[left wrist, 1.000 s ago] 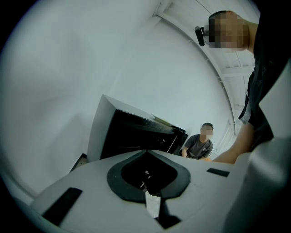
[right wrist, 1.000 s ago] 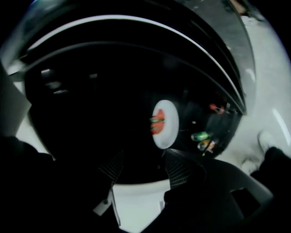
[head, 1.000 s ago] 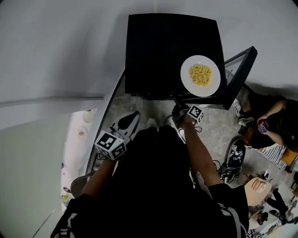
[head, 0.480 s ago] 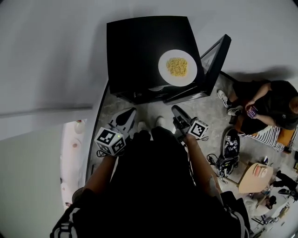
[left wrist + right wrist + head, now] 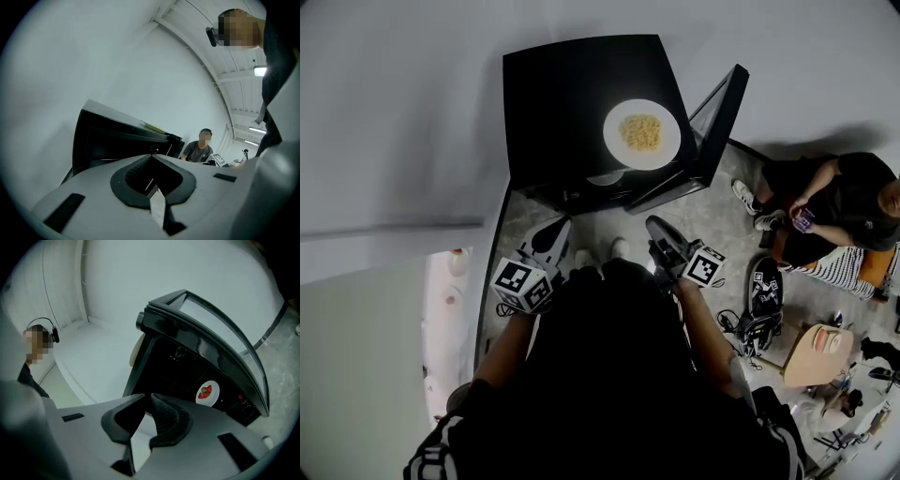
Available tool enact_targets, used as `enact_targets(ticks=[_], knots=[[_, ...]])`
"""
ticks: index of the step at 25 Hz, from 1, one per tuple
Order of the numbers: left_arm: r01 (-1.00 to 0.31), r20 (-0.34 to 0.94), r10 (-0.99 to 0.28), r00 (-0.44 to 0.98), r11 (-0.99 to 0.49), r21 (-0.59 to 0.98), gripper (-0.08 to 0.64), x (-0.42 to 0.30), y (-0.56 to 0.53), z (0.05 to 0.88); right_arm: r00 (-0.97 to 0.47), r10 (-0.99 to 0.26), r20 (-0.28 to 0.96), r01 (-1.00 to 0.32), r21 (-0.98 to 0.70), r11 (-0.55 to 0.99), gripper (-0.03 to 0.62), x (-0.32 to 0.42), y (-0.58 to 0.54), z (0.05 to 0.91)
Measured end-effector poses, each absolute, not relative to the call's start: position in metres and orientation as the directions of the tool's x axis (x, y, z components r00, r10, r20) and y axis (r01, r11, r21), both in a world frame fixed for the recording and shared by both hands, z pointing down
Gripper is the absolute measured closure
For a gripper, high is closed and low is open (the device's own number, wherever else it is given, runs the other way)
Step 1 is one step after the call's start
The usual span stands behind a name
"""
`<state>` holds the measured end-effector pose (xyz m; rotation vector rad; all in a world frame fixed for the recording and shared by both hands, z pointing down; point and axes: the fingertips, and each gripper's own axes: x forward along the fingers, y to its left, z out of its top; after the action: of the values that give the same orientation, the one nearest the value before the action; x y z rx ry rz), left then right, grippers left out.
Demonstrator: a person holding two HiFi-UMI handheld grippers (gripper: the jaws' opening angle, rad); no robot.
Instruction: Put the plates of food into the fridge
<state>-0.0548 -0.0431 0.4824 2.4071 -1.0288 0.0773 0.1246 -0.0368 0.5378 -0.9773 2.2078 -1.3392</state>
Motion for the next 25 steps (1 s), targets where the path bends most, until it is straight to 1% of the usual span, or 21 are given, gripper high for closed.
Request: enact_targets(ticks=[2, 9, 17, 18, 20, 23, 25], knots=[[-0.697, 0.251, -0.662, 0.706, -0.587, 0.412, 0.540, -0.053, -0.042, 0.484, -0.686, -0.728, 0.016, -0.357, -0.879, 0.317, 0.547, 0.126, -0.037, 0.528], [-0.712, 0.258, -0.676, 0.690, -0.570, 0.410, 0.540, -0.050, -0.043, 0.486, -0.669, -0.743, -0.039, -0.330, -0.879, 0.343, 0.548, 0.131, -0.047, 0.487], [-0.721, 0.258, -0.686, 0.680, -0.563, 0.404, 0.540, -0.049, -0.043, 0.483, -0.675, -0.730, -0.109, -0.213, -0.918, 0.334, 0.545, 0.122, -0.065, 0.452], [-0.724, 0.261, -0.688, 0.677, -0.560, 0.403, 0.540, -0.050, -0.044, 0.484, -0.670, -0.734, -0.113, -0.198, -0.925, 0.323, 0.534, 0.121, -0.068, 0.450], [-0.731, 0.266, -0.694, 0.669, -0.552, 0.401, 0.540, -0.054, -0.046, 0.485, -0.659, -0.742, -0.123, -0.168, -0.937, 0.305, 0.469, 0.120, -0.072, 0.447], [-0.739, 0.267, -0.703, 0.659, -0.543, 0.399, 0.540, -0.058, -0.048, 0.485, -0.655, -0.740, -0.152, -0.133, -0.941, 0.310, 0.466, 0.117, -0.077, 0.441], [-0.742, 0.267, -0.706, 0.656, -0.540, 0.398, 0.540, -0.059, -0.049, 0.485, -0.654, -0.742, -0.149, -0.127, -0.945, 0.302, 0.466, 0.116, -0.080, 0.441]])
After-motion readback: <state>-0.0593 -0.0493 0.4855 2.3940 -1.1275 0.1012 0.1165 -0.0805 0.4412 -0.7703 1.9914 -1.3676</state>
